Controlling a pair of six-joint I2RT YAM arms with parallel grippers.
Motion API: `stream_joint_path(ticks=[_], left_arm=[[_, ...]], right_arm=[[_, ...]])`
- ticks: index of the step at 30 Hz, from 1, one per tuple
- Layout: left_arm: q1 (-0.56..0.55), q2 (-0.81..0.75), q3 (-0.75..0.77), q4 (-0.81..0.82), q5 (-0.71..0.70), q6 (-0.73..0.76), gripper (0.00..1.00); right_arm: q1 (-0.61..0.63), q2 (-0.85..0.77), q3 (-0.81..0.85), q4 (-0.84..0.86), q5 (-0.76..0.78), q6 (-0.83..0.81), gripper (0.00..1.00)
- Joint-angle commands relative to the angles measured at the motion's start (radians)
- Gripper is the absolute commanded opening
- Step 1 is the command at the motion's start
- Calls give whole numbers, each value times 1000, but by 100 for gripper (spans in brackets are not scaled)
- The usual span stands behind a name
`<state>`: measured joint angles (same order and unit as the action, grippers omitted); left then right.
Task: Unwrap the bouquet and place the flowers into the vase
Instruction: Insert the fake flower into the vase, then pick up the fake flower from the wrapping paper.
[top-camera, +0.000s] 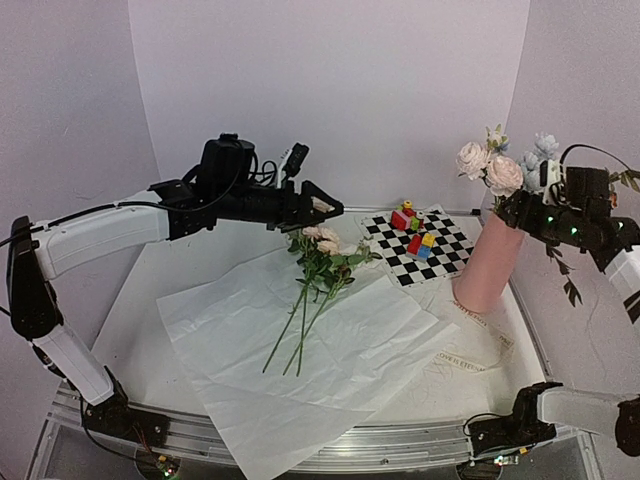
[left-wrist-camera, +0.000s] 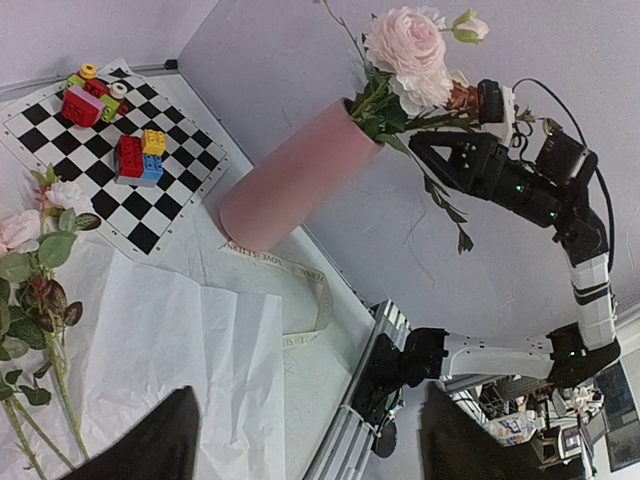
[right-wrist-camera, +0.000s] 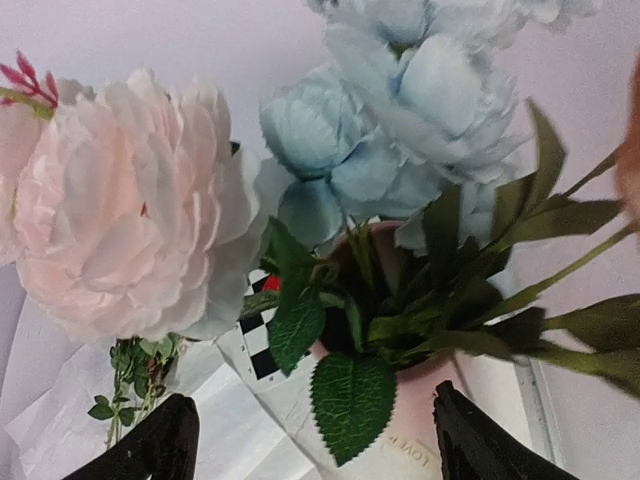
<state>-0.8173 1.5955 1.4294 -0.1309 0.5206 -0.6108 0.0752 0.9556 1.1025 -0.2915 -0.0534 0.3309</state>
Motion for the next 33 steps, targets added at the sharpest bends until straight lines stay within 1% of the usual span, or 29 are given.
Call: stream_joint_path(ticks=[1, 5, 8, 10, 12, 16, 20, 23, 24, 28, 33], left_arm=[[24, 23, -26, -3, -68, -34, 99], [40, 36, -45, -36, -113, -38, 99], [56, 42, -75, -51, -146, -29, 99], [65, 59, -82, -72, -163, -18, 97], [69, 100, -63, -117, -168, 6, 91], [69, 182, -21, -184, -147, 54, 76], [69, 232, -13, -194, -149, 82, 61], [69, 280, -2, -204, -149, 101, 51], [69, 297, 3, -206, -147, 106, 48], [68, 371, 35, -223, -135, 127, 42], [67, 447, 97, -248, -137, 163, 39]], right_arm=[[157, 40, 110, -198, 83, 115, 83], [195, 42, 128, -263, 98, 192, 84], [228, 6, 77, -226, 85, 249, 83], [283, 7, 50, -203, 99, 281, 83], [350, 22, 38, -189, 136, 307, 83], [547, 54, 16, -106, 253, 326, 83], [725, 114, -5, -11, 353, 302, 82], [831, 189, -3, 52, 397, 263, 83], [855, 216, 1, 69, 402, 251, 84], [900, 298, 24, 117, 401, 235, 85], [908, 350, 41, 144, 390, 224, 87]])
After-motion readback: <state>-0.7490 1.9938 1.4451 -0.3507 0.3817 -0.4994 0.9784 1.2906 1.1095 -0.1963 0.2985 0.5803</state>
